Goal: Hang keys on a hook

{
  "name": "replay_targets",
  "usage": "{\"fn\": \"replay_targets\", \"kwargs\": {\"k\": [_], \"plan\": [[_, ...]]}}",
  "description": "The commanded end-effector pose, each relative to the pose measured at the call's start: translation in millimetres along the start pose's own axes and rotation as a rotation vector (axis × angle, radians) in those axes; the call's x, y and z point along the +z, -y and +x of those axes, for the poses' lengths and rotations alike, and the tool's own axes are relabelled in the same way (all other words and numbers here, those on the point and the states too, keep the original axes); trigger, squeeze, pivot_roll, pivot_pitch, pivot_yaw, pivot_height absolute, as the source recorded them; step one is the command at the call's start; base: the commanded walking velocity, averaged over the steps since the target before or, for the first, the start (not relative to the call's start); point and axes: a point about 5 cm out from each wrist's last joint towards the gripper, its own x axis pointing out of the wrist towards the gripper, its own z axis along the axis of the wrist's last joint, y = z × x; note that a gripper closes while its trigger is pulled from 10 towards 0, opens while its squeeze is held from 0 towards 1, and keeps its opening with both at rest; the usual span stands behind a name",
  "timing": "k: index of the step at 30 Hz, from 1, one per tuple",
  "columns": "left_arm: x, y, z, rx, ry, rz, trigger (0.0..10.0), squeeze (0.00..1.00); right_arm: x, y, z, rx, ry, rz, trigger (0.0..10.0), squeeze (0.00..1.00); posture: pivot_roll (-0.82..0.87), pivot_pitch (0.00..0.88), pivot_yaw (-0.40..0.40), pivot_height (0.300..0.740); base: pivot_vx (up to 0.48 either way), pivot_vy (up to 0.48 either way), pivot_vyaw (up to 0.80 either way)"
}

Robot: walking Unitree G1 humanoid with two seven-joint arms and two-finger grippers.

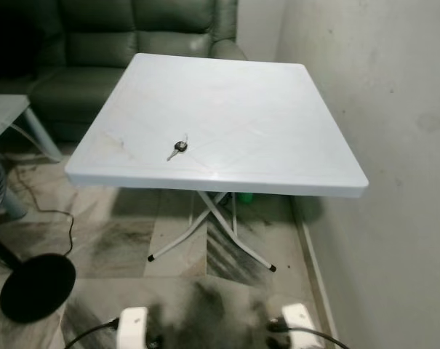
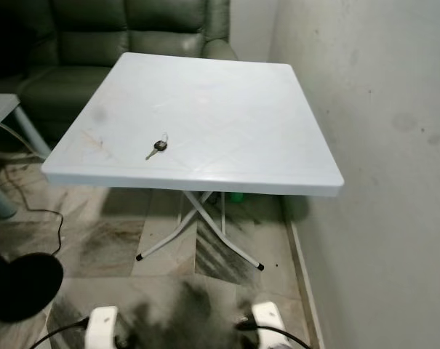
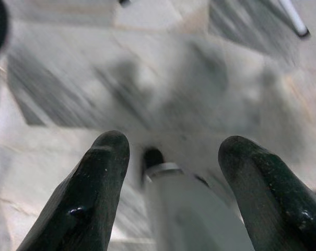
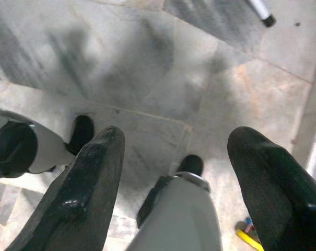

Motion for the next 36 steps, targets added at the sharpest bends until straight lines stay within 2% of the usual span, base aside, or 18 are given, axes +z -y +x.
{"fn": "replay_targets", "kwargs": {"k": [1, 36], "plan": [[-2.7, 7.1, 0.4, -0.019, -0.011, -0.003, 10.0, 0.00, -6.4, 8.7, -2.8, -0.026, -0.018, 0.006, 10.0, 0.00, -0.07, 0.000, -0.010, 0.740, 0.000, 0.352, 0.00], [-0.6, 5.7, 1.0, -0.014, -0.013, -0.011, 10.0, 0.00, -3.2, 9.4, -2.3, -0.029, -0.011, 0.017, 10.0, 0.00, -0.07, 0.000, -0.009, 0.740, 0.000, 0.401, 0.00]]}}
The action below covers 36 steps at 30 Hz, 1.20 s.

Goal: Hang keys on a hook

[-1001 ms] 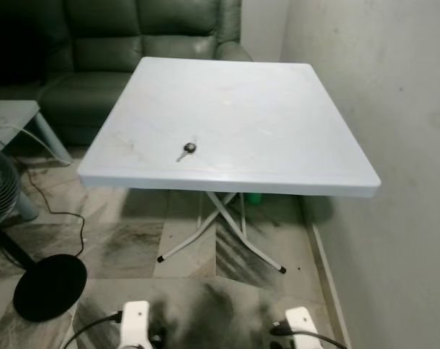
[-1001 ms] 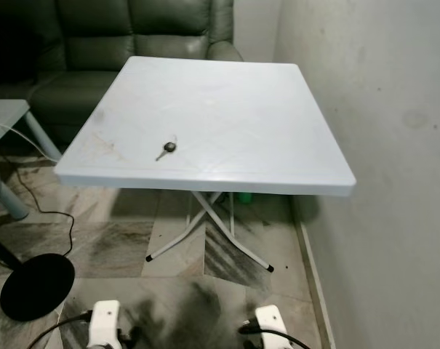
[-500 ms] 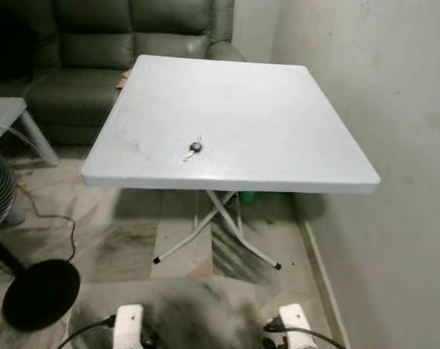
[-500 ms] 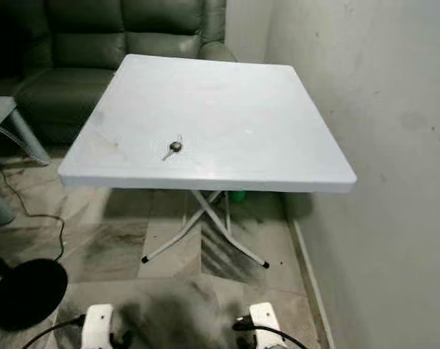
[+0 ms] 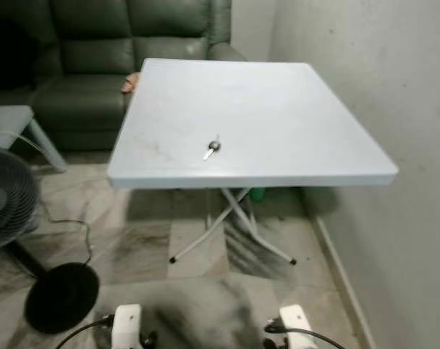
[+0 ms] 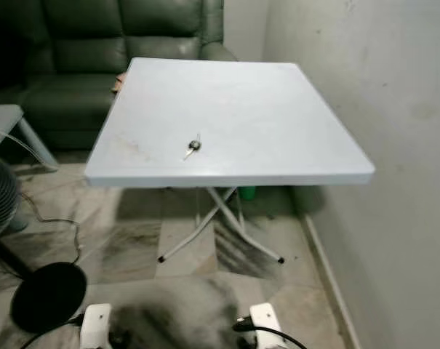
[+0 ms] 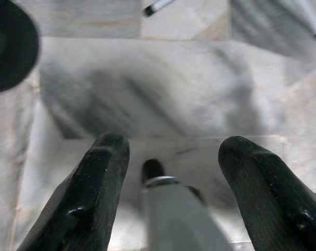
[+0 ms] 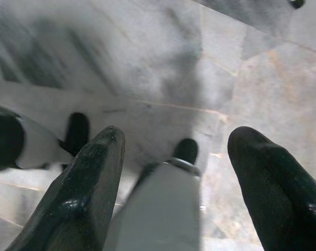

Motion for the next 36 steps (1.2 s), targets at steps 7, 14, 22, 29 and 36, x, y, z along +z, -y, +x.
{"fn": "replay_targets", "kwargs": {"k": [7, 14, 22, 29, 36], "plan": [[-5, -8.3, -2.1, 0.020, -0.019, 0.004, 10.0, 0.00, 5, -4.9, 1.8, 0.008, 0.014, 0.010, 10.0, 0.00, -0.07, 0.000, -0.008, 0.740, 0.000, 0.420, 0.00], [-5, -9.6, -2.4, 0.032, -0.021, -0.004, 10.0, 0.00, 5, -4.4, 1.7, 0.007, 0.012, 0.009, 10.0, 0.00, -0.07, 0.000, -0.011, 0.740, 0.000, 0.120, 0.00], [-4, -10.3, -2.5, 0.038, -0.006, 0.009, 10.0, 0.00, 5, -4.5, 1.6, 0.008, 0.016, -0.005, 10.0, 0.00, -0.08, 0.000, -0.009, 0.740, 0.000, 0.000, 0.00], [14, -16.4, -2.0, 0.048, 0.101, 0.021, 10.0, 0.00, 20, -2.4, 2.2, 0.025, 0.094, -0.015, 10.0, 0.00, -0.07, 0.000, -0.014, 0.740, 0.000, 0.000, 0.00], [46, -28.7, -4.2, 0.079, 0.286, 0.022, 10.0, 0.00, 53, -2.5, 1.6, 0.080, 0.257, -0.036, 10.0, 1.00, -0.08, 0.000, -0.016, 0.740, 0.000, 0.000, 0.00]]}}
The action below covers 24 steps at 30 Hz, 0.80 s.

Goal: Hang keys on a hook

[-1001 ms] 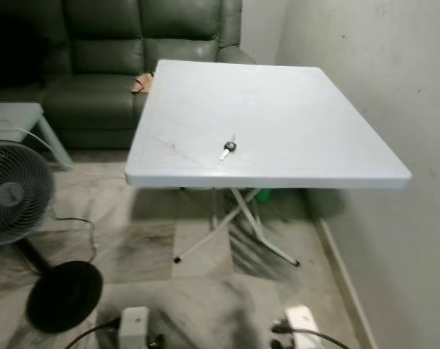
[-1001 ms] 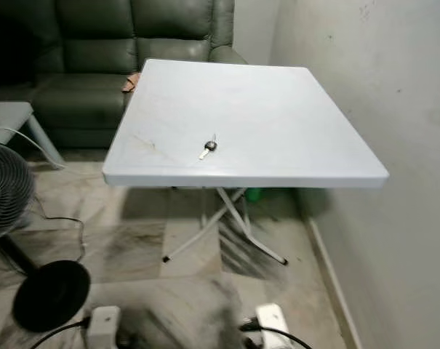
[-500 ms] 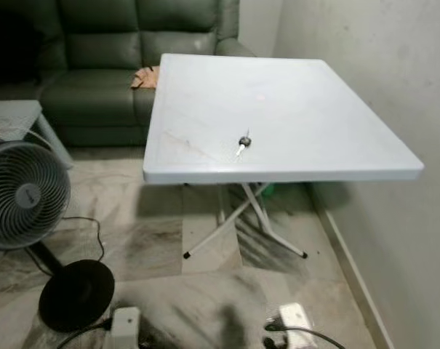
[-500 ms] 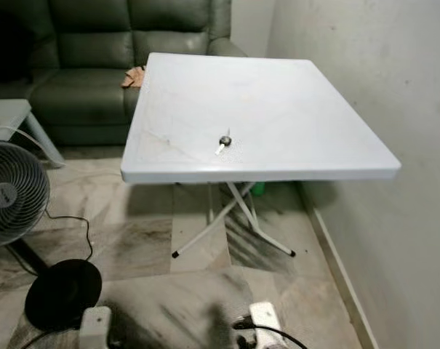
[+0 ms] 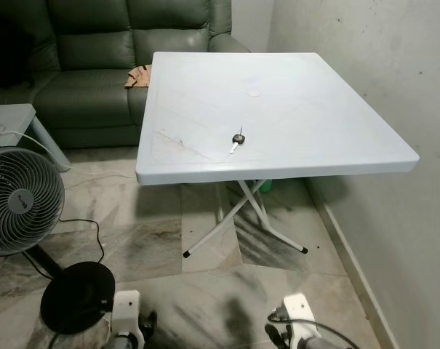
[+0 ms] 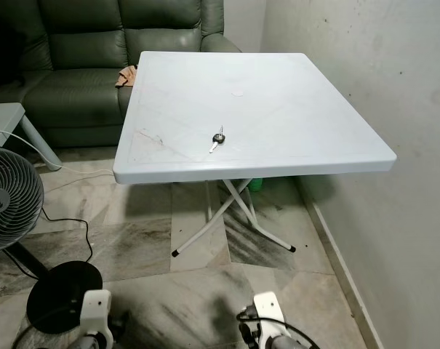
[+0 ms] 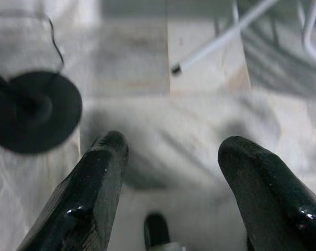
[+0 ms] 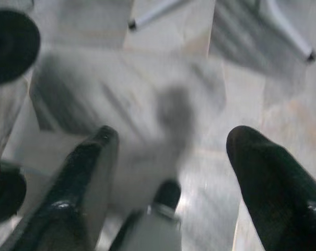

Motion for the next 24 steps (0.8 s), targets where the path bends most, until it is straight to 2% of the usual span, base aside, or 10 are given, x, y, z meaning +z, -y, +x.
{"fn": "replay_targets", "kwargs": {"k": [1, 5, 10, 13, 15, 17, 18, 21, 22, 24], "plan": [[14, -5.1, 2.0, 0.014, 0.082, -0.015, 10.0, 0.00, 13, 1.0, 1.4, 0.020, 0.071, -0.008, 10.0, 1.00, -0.08, 0.000, -0.015, 0.740, 0.000, 0.000, 0.00], [29, -5.1, 3.7, 0.007, 0.178, -0.009, 10.0, 0.00, 28, 2.0, 2.4, 0.039, 0.156, -0.016, 10.0, 1.00, -0.08, 0.000, -0.015, 0.740, 0.000, 0.000, 0.00], [32, -5.0, 3.5, 0.005, 0.202, -0.006, 10.0, 0.00, 31, 2.6, 2.1, 0.043, 0.179, -0.018, 10.0, 1.00, -0.08, 0.000, -0.016, 0.740, 0.000, 0.000, 0.00], [74, 4.2, -1.3, -0.043, 0.476, -0.033, 10.0, 0.00, 71, -0.4, -2.2, 0.073, 0.449, -0.016, 10.0, 1.00, -0.08, 0.024, -0.009, 0.740, 0.000, 0.000, 0.00], [90, 8.4, -7.3, -0.064, 0.582, -0.056, 10.0, 0.00, 87, -3.6, -7.0, 0.092, 0.565, -0.003, 10.0, 1.00, -0.08, 0.027, -0.008, 0.740, 0.000, 0.000, 0.00], [96, 8.9, -9.6, -0.064, 0.611, -0.056, 10.0, 0.00, 92, -4.4, -8.7, 0.093, 0.598, 0.003, 10.0, 1.00, -0.09, 0.032, -0.007, 0.740, 0.000, 0.000, 0.00], [111, 10.2, -15.8, -0.071, 0.682, -0.062, 10.0, 0.00, 106, -6.2, -12.8, 0.096, 0.669, 0.004, 10.0, 1.00, -0.09, 0.032, -0.007, 0.740, 0.000, 0.000, 0.00], [128, 8.6, -21.8, -0.066, 0.753, -0.069, 10.0, 0.00, 124, -8.6, -16.9, 0.102, 0.741, 0.003, 10.0, 1.00, -0.09, 0.036, -0.002, 0.740, 0.000, 0.000, 0.00], [128, 8.6, -21.8, -0.066, 0.753, -0.069, 10.0, 0.00, 124, -8.6, -16.9, 0.102, 0.741, 0.003, 10.0, 1.00, -0.09, 0.036, -0.002, 0.740, 0.000, 0.000, 0.00], [145, 6.3, -27.8, -0.073, 0.808, -0.065, 10.0, 0.00, 146, -12.1, -21.6, 0.119, 0.818, 0.000, 10.0, 1.00, -0.10, 0.038, 0.001, 0.740, 0.000, 0.000, 0.00]]}}
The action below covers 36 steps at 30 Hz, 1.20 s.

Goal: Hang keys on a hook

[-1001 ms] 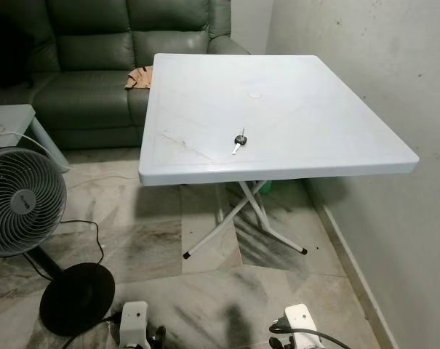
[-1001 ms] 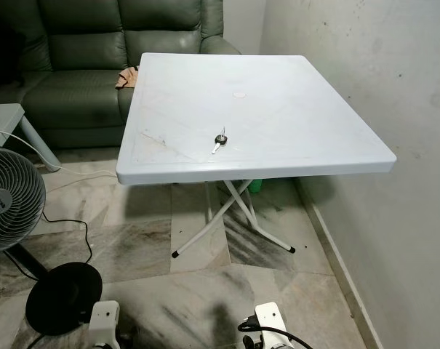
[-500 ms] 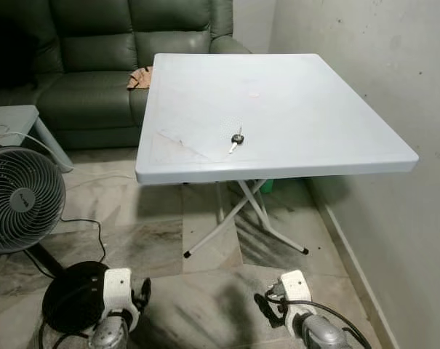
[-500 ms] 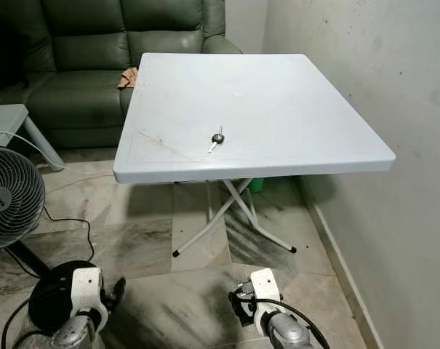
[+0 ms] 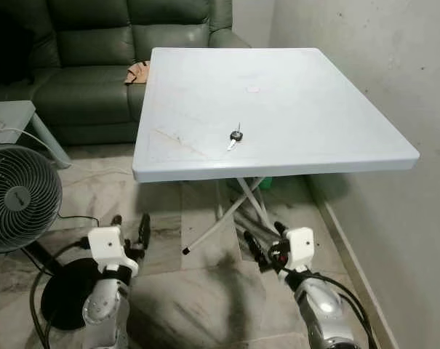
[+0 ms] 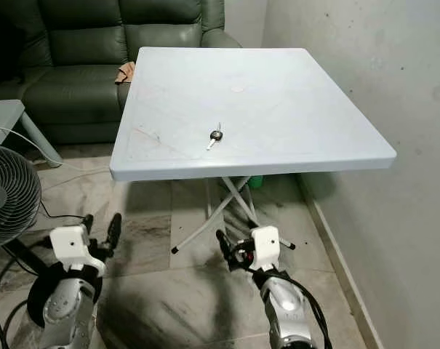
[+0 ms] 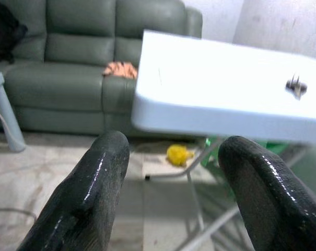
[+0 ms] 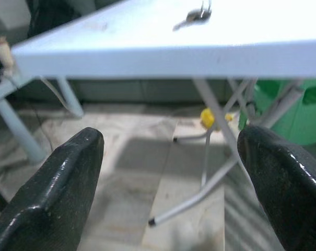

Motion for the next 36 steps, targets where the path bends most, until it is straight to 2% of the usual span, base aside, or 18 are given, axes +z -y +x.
{"fn": "replay_targets", "kwargs": {"k": [1, 5, 9, 10, 11, 12, 16, 25, 26, 29, 30, 31, 36], "plan": [[10, -2.2, 4.7, -0.008, 0.024, 0.010, 10.0, 0.00, 17, -2.9, 10.4, 0.023, 0.062, -0.004, 10.0, 1.00, -0.10, 0.038, 0.001, 0.740, 0.000, 0.000, 0.00], [26, -2.6, 12.9, -0.010, 0.060, -0.018, 10.0, 0.00, 34, -5.9, 19.8, 0.037, 0.112, -0.001, 10.0, 1.00, -0.09, 0.037, 0.001, 0.740, 0.000, 0.000, 0.00], [32, -1.6, 12.8, -0.020, 0.067, -0.010, 10.0, 0.00, 41, -4.6, 21.5, 0.014, 0.114, -0.035, 10.0, 1.00, -0.09, 0.036, 0.000, 0.740, 0.000, 0.000, 0.00], [32, -0.8, 10.8, -0.027, 0.058, -0.006, 10.0, 0.00, 43, -4.8, 20.6, 0.016, 0.121, -0.036, 10.0, 0.71, -0.09, 0.033, 0.001, 0.740, 0.000, 0.000, 0.00], [31, -0.6, 9.7, -0.027, 0.051, -0.005, 10.0, 0.00, 44, -5.2, 20.0, 0.020, 0.125, -0.032, 10.0, 0.12, -0.09, 0.033, 0.001, 0.740, 0.000, 0.000, 0.00], [30, -0.2, 7.7, -0.027, 0.039, -0.009, 10.0, 0.00, 46, -5.2, 19.0, 0.017, 0.129, -0.035, 10.0, 0.00, -0.10, 0.031, 0.000, 0.740, 0.000, 0.000, 0.00], [30, 0.2, 0.5, -0.030, 0.008, -0.006, 10.0, 0.00, 49, -4.5, 13.8, 0.011, 0.129, -0.033, 10.0, 0.00, -0.10, 0.029, 0.000, 0.740, 0.000, 0.000, 0.00], [34, -2.3, -5.0, -0.012, -0.009, -0.022, 10.0, 0.00, 46, 0.8, 5.5, -0.015, 0.099, -0.032, 10.0, 0.00, -0.09, 0.028, -0.004, 0.740, 0.000, 0.000, 0.00], [35, -5.4, -7.1, 0.000, -0.020, -0.023, 10.0, 0.00, 49, 2.1, 3.8, -0.004, 0.111, -0.033, 10.0, 1.00, -0.09, 0.025, -0.006, 0.740, 0.000, 0.000, 0.00], [35, -11.0, -9.7, 0.011, -0.038, 0.004, 10.0, 0.00, 52, 8.0, 3.7, -0.024, 0.101, -0.051, 10.0, 1.00, -0.09, 0.020, -0.007, 0.740, 0.000, 0.000, 0.00], [35, -10.5, -9.7, 0.006, -0.041, -0.008, 10.0, 0.00, 53, 7.5, 4.0, -0.018, 0.102, -0.055, 10.0, 0.12, -0.09, 0.015, -0.007, 0.740, 0.000, 0.000, 0.00], [35, -10.5, -9.7, 0.006, -0.043, -0.012, 10.0, 0.00, 53, 7.4, 4.0, -0.016, 0.101, -0.055, 10.0, 0.00, -0.09, 0.015, -0.007, 0.740, 0.000, 0.000, 0.00], [37, -10.7, -8.3, 0.008, -0.049, -0.024, 10.0, 0.00, 53, 6.5, 4.4, -0.015, 0.098, -0.062, 10.0, 0.00, -0.08, 0.011, -0.009, 0.740, 0.000, 0.000, 0.00]]}}
